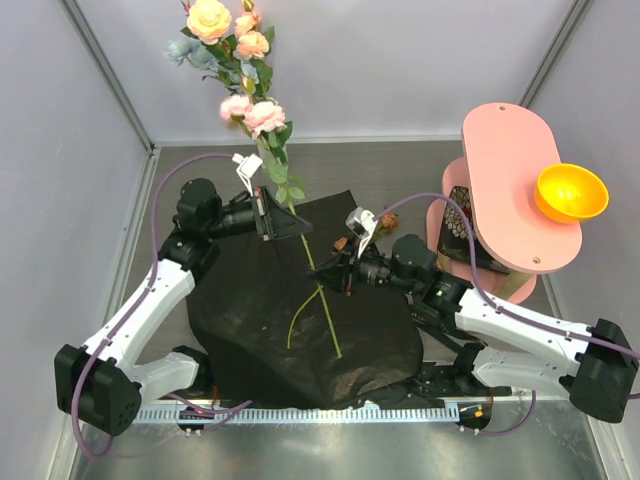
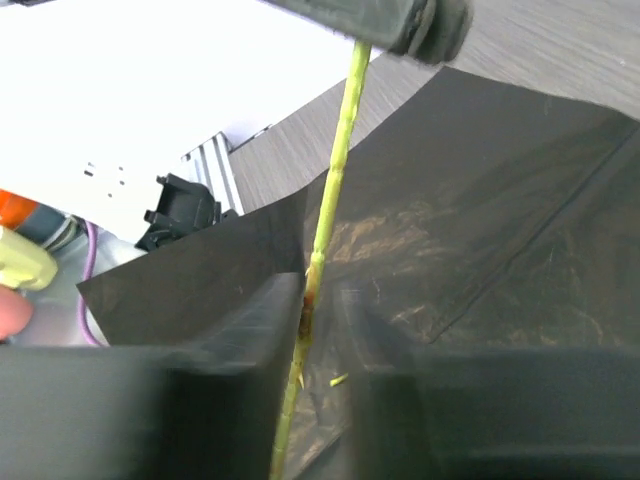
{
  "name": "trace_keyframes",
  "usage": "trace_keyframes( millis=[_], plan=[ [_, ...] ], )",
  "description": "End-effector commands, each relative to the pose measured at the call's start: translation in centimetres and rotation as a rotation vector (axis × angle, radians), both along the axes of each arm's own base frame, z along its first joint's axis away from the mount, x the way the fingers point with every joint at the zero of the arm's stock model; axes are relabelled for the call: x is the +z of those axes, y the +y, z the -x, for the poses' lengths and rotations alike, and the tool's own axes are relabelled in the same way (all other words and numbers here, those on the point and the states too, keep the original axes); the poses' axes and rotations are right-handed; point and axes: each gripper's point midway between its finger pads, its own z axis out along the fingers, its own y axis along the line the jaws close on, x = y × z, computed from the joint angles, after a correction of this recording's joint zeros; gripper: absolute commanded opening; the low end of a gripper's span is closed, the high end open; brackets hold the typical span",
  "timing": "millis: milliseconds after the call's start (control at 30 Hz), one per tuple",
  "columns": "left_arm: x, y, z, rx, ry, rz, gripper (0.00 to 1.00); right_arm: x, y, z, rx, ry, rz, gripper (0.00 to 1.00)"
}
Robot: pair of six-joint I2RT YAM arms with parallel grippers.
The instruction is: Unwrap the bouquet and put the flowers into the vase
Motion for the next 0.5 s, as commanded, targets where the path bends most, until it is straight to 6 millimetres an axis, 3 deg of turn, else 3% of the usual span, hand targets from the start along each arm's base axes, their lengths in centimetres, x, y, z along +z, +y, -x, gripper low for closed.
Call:
trace_keyframes(
  millis=[0, 33, 67, 100, 133, 167, 233, 267, 300, 333, 400, 433, 467],
  plan=[
    [2.5, 1.0, -2.7, 0.15, -0.136, -0.109, 0.0, 2.6, -1.6, -2.3, -0.168, -0.066, -0.019, 0.47],
    [2.7, 1.4, -3.5, 0.187, -0.205, -0.151, 0.0, 2.8, -2.4, -3.1, -0.228, -0.063, -0.011, 0.53],
    [4.5, 1.7, -4.2, 0.23, -0.26, -0.161, 0.0, 2.0, -3.8, -4.8, -0.358, -0.05, 0.031, 0.59],
    [4.3, 2.2, -5.1, 0.268, -0.262, -0.205, 0.0, 2.1, -4.7, -5.5, -0.421, -0.05, 0.043, 0.65],
    [4.7, 3.3, -7.2, 0.382, -0.313, -0.263, 0.0, 1.4, -5.9, -6.2, -0.49, -0.035, 0.079, 0.67],
    [7.2, 4.0, -8.2, 0.449, -0.372, -0.272, 0.0, 1.8, -7.9, -7.5, -0.619, -0.038, 0.08, 0.68],
    [7.7, 6.1, -11.8, 0.617, -0.416, -0.378, 0.0, 1.3, -10.3, -8.4, -0.757, -0.012, 0.081, 0.72],
    [10.3, 7.0, -12.6, 0.687, -0.469, -0.377, 0.0, 0.9, -11.3, -8.6, -0.807, -0.005, 0.088, 0.75],
    [11.3, 7.6, -13.8, 0.744, -0.494, -0.386, 0.0, 0.7, -12.7, -8.7, -0.867, -0.007, 0.081, 0.76],
    [11.7, 8.6, -15.6, 0.831, -0.503, -0.414, 0.0, 0.5, -13.1, -8.6, -0.877, -0.008, 0.078, 0.75],
    [15.2, 9.9, -17.3, 0.928, -0.606, -0.39, 0.0, 0.2, -13.6, -8.3, -0.88, -0.003, 0.066, 0.75],
    [15.2, 10.2, -18.7, 0.931, -0.593, -0.372, 0.0, 0.2, -13.6, -8.1, -0.877, 0.007, 0.054, 0.75],
    [16.8, 12.1, -19.5, 0.974, -0.559, -0.295, 0.0, 0.1, -13.6, -8.0, -0.874, 0.012, 0.05, 0.75]
  ],
)
